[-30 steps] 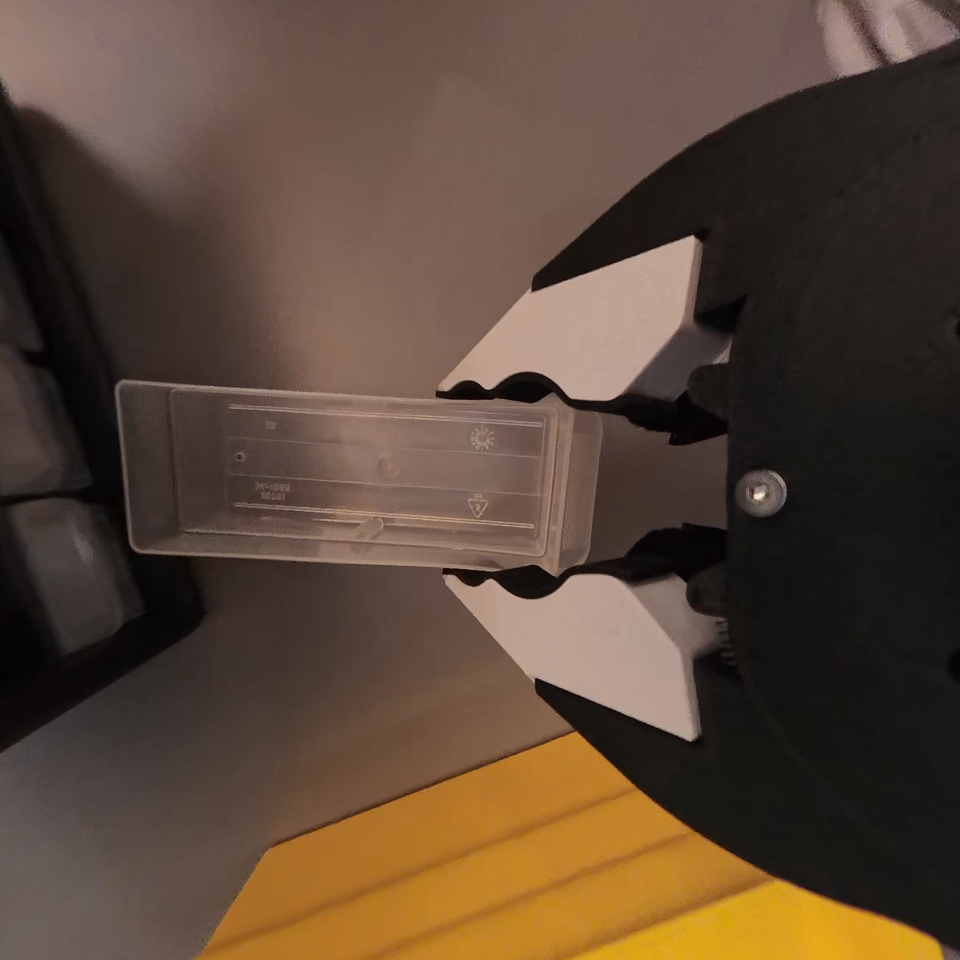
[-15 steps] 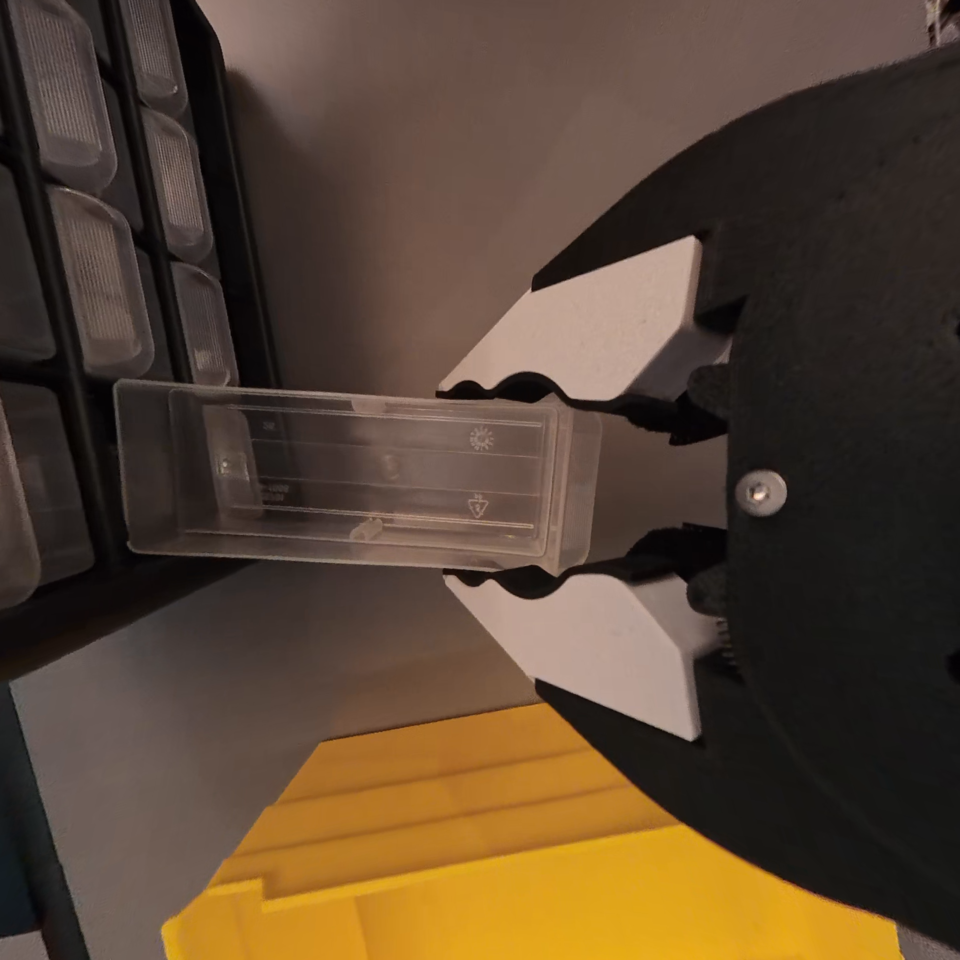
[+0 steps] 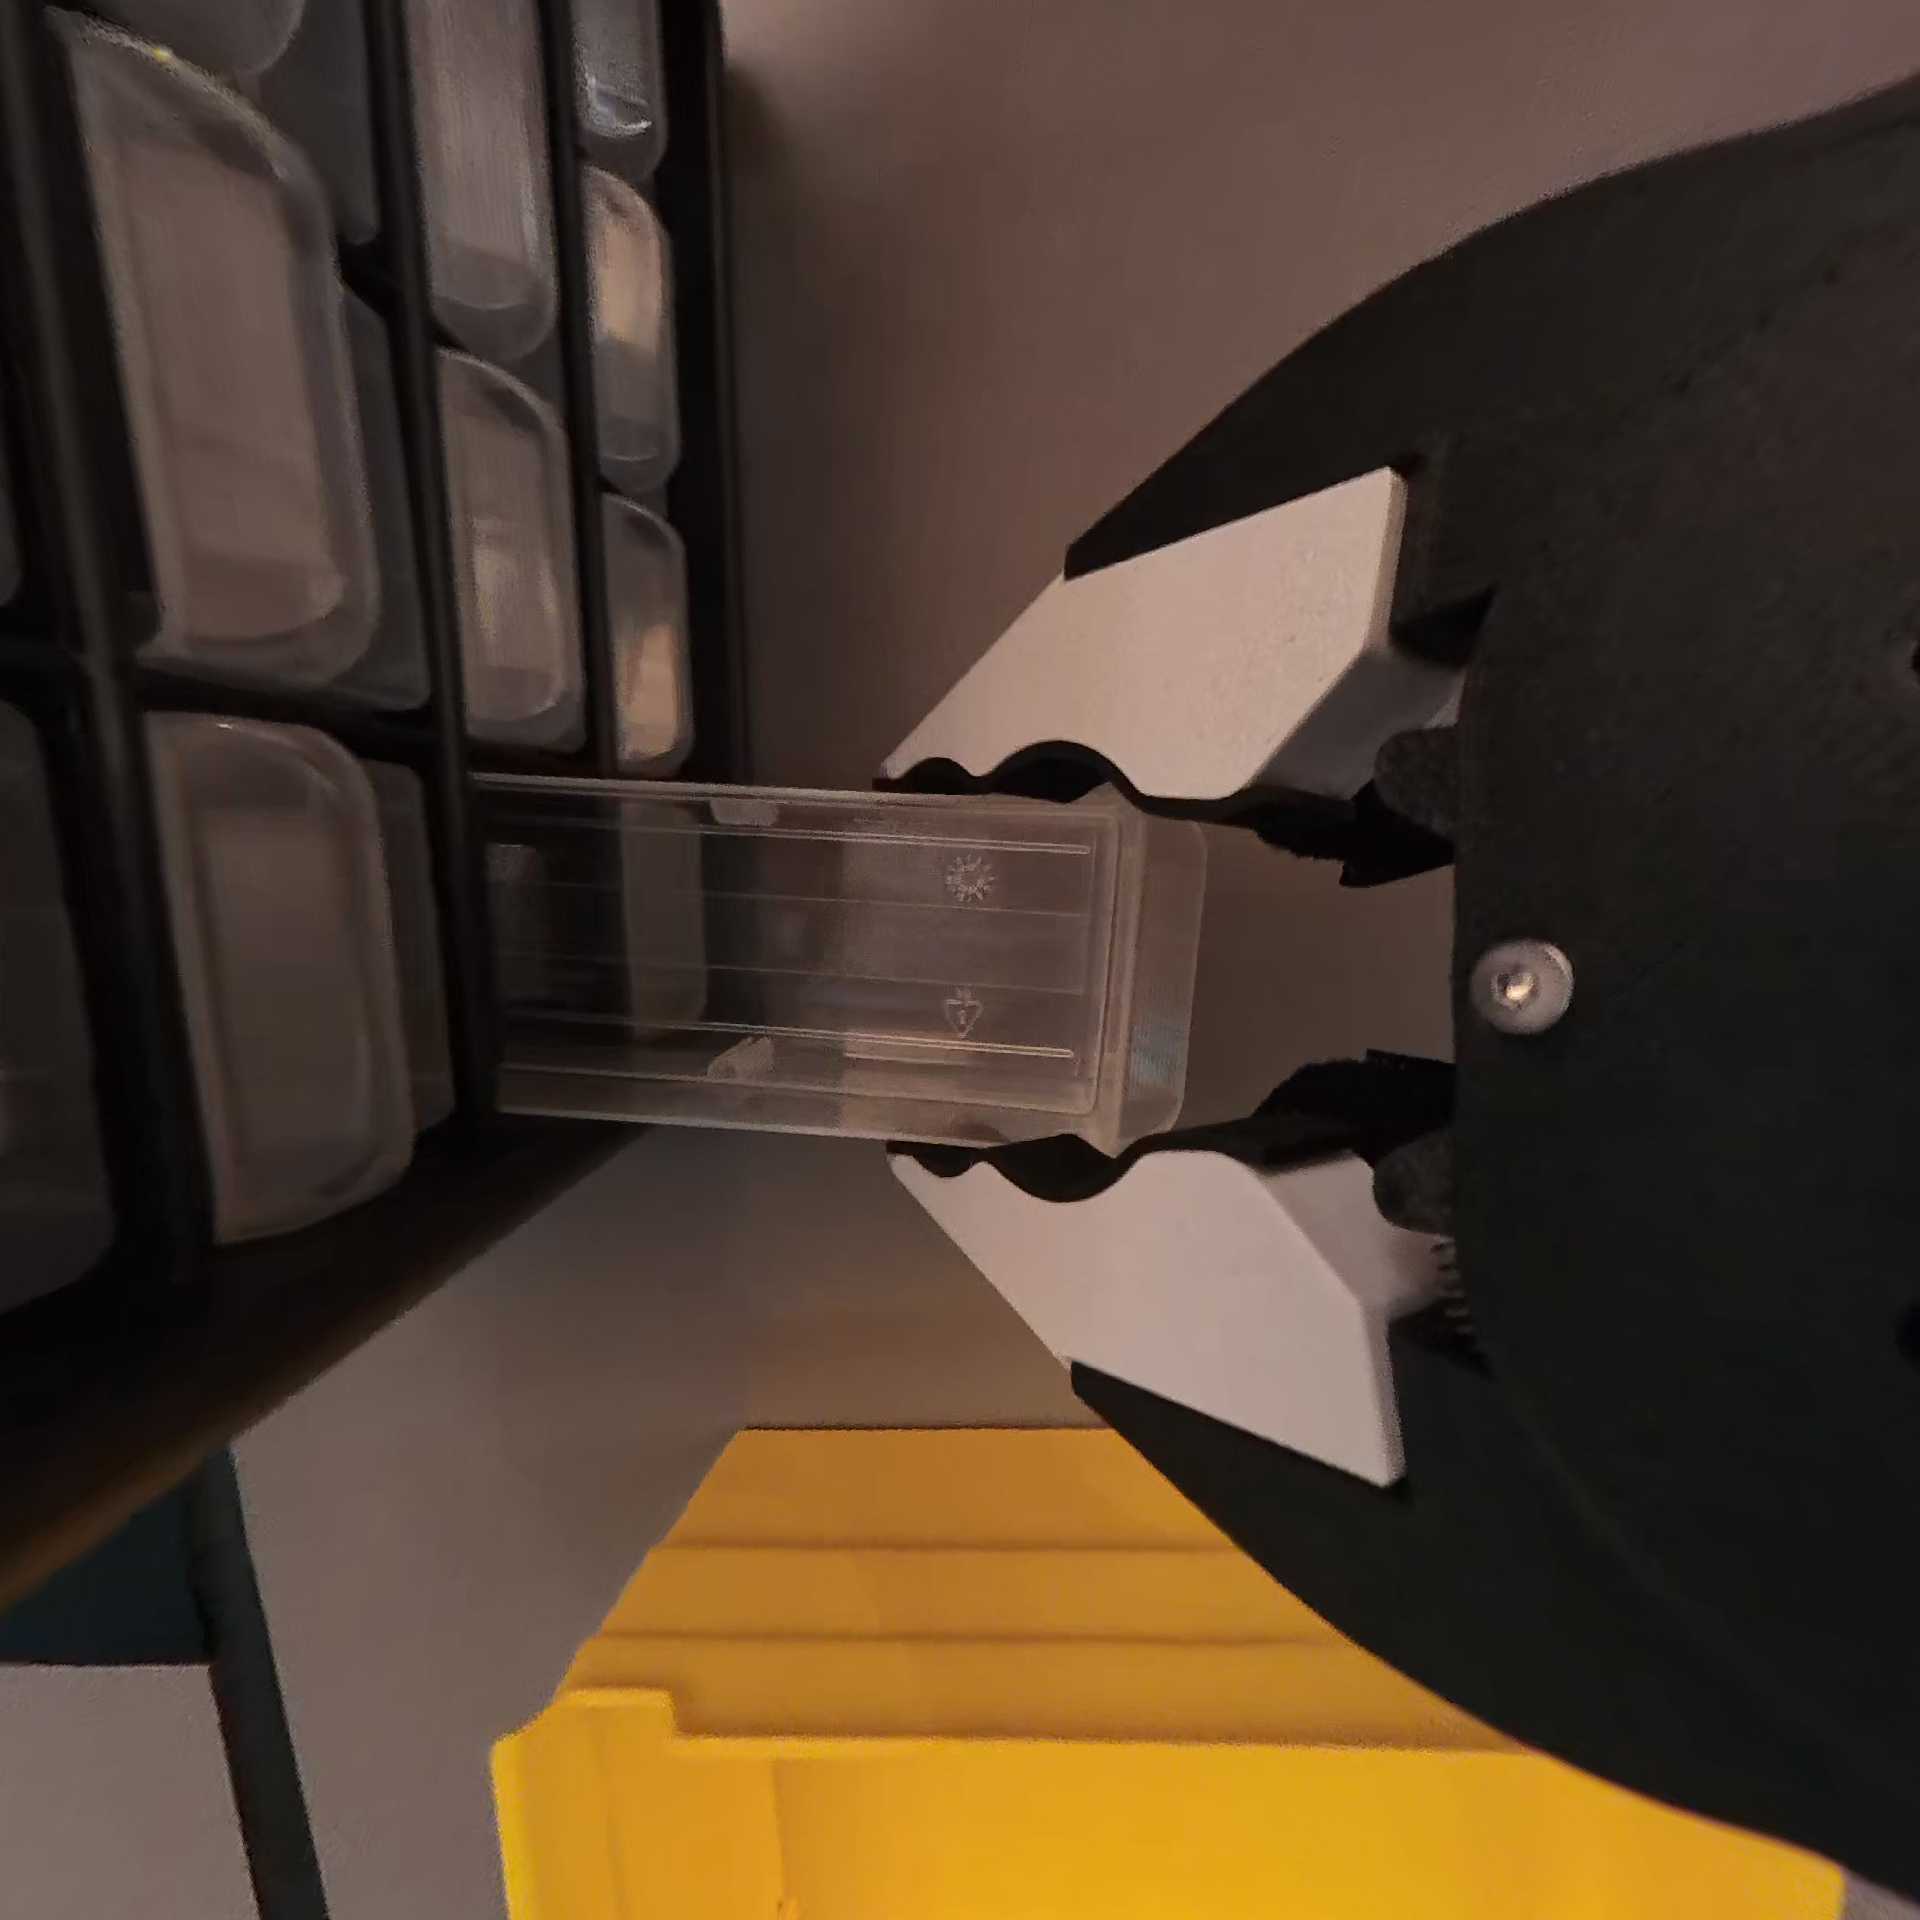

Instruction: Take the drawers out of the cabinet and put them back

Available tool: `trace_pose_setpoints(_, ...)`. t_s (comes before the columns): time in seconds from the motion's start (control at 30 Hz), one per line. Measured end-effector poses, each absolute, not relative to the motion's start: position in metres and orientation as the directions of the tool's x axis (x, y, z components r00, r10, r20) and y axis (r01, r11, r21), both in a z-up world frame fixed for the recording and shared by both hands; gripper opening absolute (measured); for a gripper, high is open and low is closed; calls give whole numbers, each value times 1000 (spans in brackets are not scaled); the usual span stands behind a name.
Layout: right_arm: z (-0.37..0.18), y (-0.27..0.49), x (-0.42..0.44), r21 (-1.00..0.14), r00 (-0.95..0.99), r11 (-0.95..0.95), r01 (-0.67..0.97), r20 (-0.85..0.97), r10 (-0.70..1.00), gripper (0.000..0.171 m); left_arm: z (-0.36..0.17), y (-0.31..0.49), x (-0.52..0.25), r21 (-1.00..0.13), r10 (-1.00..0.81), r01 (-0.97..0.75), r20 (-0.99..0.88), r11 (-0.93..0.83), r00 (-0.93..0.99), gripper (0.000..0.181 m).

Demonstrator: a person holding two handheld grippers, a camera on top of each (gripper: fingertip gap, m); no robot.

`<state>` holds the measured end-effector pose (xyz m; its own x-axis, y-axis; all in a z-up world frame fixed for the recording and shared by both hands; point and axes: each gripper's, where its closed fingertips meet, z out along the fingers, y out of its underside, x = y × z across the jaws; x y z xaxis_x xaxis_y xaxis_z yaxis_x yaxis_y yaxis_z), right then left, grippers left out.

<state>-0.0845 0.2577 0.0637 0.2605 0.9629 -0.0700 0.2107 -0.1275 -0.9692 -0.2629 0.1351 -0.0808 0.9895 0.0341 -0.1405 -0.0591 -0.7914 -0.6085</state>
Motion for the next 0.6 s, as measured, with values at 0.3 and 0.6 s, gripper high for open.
trace_pose_setpoints(0.3, 64, 258, -84, -971, 250, -135, 199, -83, 965, 0, -74, 137, -242, -755, -87, -58, -1, -653, 996, 92)
trace_pose_setpoints(0.6, 64, 258, -85, -971, 244, -140, 194, -91, 965, 0, -44, 77, -260, -673, -220, -627, -593, -392, 774, 67)
